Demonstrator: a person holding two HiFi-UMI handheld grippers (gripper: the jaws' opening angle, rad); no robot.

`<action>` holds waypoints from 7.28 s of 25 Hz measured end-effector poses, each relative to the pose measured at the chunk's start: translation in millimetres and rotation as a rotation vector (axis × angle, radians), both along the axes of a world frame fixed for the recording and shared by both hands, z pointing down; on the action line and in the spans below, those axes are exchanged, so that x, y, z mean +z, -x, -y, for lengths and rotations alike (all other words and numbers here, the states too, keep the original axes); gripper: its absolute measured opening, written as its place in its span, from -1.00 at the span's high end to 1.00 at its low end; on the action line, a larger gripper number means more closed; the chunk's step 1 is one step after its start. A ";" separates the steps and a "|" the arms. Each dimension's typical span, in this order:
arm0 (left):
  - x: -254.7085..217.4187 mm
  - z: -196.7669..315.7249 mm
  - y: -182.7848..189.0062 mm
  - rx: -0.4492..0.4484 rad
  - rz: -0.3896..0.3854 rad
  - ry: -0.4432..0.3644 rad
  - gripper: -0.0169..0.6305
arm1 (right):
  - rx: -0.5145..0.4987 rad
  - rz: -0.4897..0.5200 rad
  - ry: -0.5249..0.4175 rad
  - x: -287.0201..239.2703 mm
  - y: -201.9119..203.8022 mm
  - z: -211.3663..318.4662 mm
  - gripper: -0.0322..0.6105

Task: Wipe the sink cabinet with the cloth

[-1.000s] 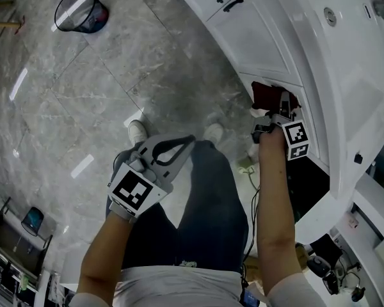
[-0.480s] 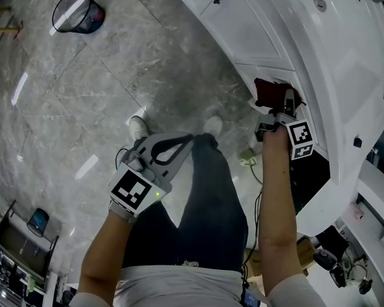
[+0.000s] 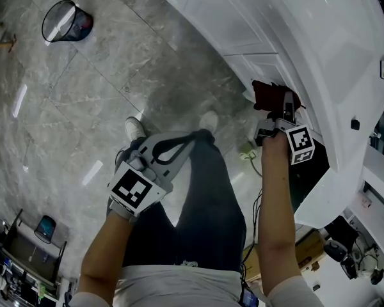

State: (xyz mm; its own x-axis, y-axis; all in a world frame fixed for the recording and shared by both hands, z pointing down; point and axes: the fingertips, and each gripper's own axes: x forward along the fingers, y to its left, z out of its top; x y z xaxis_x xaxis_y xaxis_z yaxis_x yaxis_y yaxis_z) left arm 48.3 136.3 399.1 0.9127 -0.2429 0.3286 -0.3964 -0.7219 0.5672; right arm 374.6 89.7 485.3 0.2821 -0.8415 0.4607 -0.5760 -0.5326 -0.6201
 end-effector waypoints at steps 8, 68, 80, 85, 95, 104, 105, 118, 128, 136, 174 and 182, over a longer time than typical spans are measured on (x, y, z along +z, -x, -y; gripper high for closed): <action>-0.5 -11.2 -19.8 0.023 0.003 -0.007 0.91 | 0.034 -0.021 0.005 -3.7 -26.0 -35.4 0.59; 47.7 38.1 26.3 -0.162 0.025 -0.012 0.91 | 0.098 0.002 0.180 130.8 -2.6 19.1 0.59; 52.3 49.7 40.7 -0.148 0.014 0.000 0.91 | 0.095 0.046 0.120 118.3 29.3 59.6 0.59; 47.3 50.2 47.7 -0.121 0.013 0.000 0.91 | 0.071 -0.004 0.135 101.0 30.9 59.9 0.59; 26.4 44.3 48.7 -0.062 0.015 0.004 0.91 | 0.095 0.018 0.073 55.8 24.8 50.1 0.59; 13.6 30.0 30.3 -0.022 0.013 0.002 0.91 | 0.127 0.048 0.061 44.7 4.0 17.1 0.59; 13.2 28.0 27.7 -0.019 0.013 0.003 0.91 | 0.124 0.047 0.058 43.7 2.0 13.8 0.59; 13.5 11.5 3.8 0.005 0.023 -0.001 0.91 | 0.195 0.043 0.069 49.2 -42.5 -45.0 0.59; 18.7 7.3 -8.3 -0.008 0.032 -0.011 0.91 | 0.153 0.001 0.142 78.2 -61.0 -62.8 0.59; 25.9 12.4 -4.8 -0.063 0.051 -0.013 0.91 | 0.078 0.039 0.177 115.0 -42.7 -35.1 0.59; -92.5 54.5 45.0 -0.133 0.050 -0.156 0.91 | -0.353 0.125 -0.035 -58.7 132.5 32.9 0.59; -172.0 75.8 52.9 -0.128 0.037 -0.214 0.91 | -0.571 -0.044 -0.136 -188.2 192.6 57.5 0.59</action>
